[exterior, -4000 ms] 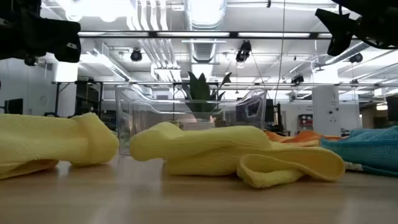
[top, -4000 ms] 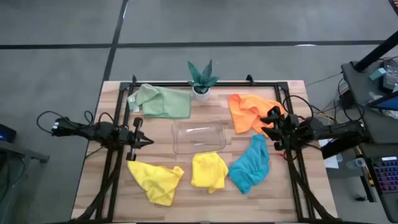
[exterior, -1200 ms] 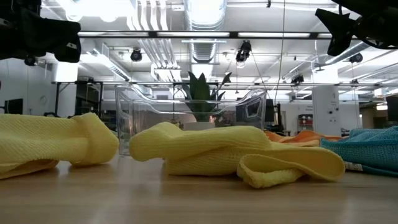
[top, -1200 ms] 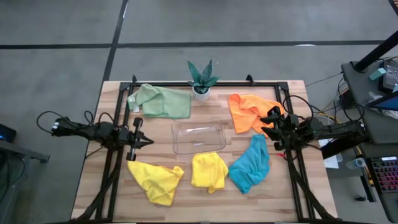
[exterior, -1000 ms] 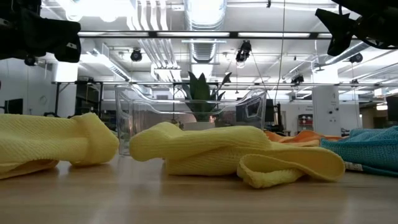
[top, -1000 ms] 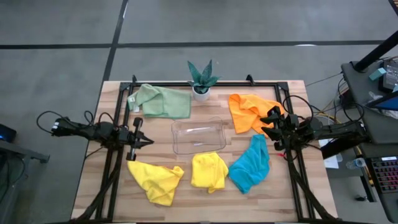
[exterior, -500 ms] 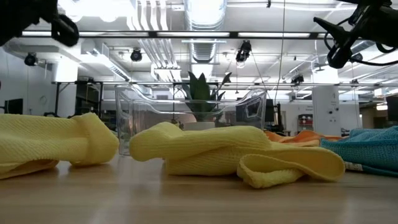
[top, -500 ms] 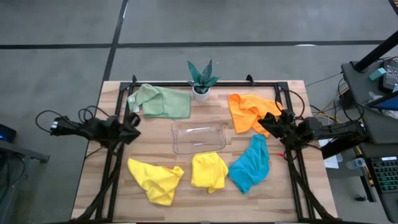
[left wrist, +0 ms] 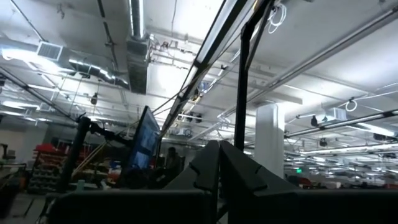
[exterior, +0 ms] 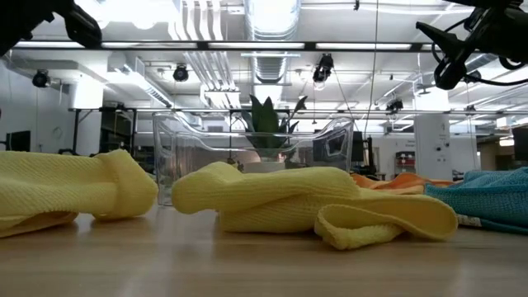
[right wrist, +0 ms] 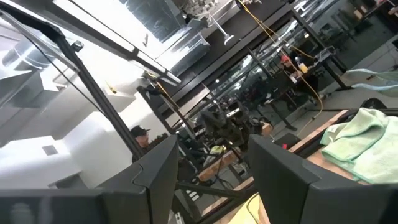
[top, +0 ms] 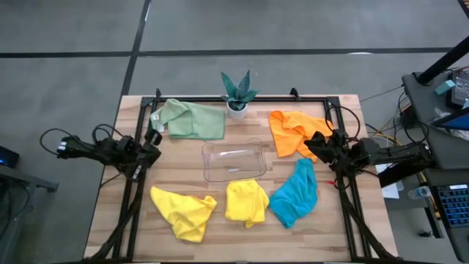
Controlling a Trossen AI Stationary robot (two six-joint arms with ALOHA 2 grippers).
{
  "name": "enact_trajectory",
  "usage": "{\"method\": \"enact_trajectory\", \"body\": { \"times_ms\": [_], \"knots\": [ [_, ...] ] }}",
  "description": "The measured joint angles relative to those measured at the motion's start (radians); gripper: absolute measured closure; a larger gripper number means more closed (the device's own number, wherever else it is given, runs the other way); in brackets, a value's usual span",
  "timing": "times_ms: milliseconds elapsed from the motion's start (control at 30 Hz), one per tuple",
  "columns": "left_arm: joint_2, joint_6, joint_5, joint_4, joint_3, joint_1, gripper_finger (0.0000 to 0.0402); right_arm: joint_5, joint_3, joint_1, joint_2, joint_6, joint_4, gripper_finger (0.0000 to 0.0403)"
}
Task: Fold microfiber towels
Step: Fold the right yellow microfiber towel
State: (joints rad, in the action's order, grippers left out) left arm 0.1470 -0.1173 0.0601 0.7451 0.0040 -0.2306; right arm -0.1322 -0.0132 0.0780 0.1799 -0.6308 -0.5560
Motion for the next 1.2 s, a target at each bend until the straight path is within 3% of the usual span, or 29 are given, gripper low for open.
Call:
{"method": "enact_trajectory", "body": {
  "times_ms": [100,200,333,567,700,967,1200],
  "knots": [
    [0.015,0.057,0.014,0.014,0.0,0.0,0.0402,0.0,0.0,0.0,0.0,0.0,0.0,0.0218],
    [0.032,0.196,0.102,0.016,0.0,0.0,0.0402,0.0,0.0,0.0,0.0,0.001,0.0,0.0218],
    [0.061,0.201,0.182,0.041,0.0,0.0,0.0402,0.0,0.0,0.0,0.0,0.002,0.002,0.0218],
    [0.139,0.169,0.185,0.164,0.003,0.0,0.0402,0.013,-0.002,0.006,0.048,0.054,0.032,0.0218],
    [0.22,0.176,0.201,0.221,0.022,0.0,0.0402,0.071,-0.083,0.012,0.114,0.078,0.181,0.0218],
    [0.39,0.149,0.204,0.306,0.06,0.0,0.0402,0.079,-0.374,0.047,0.297,0.104,0.741,0.0218],
    [0.462,0.148,0.207,0.43,0.058,0.0,0.0402,0.079,-0.534,0.159,0.489,0.097,0.864,0.0218]
  ]
}}
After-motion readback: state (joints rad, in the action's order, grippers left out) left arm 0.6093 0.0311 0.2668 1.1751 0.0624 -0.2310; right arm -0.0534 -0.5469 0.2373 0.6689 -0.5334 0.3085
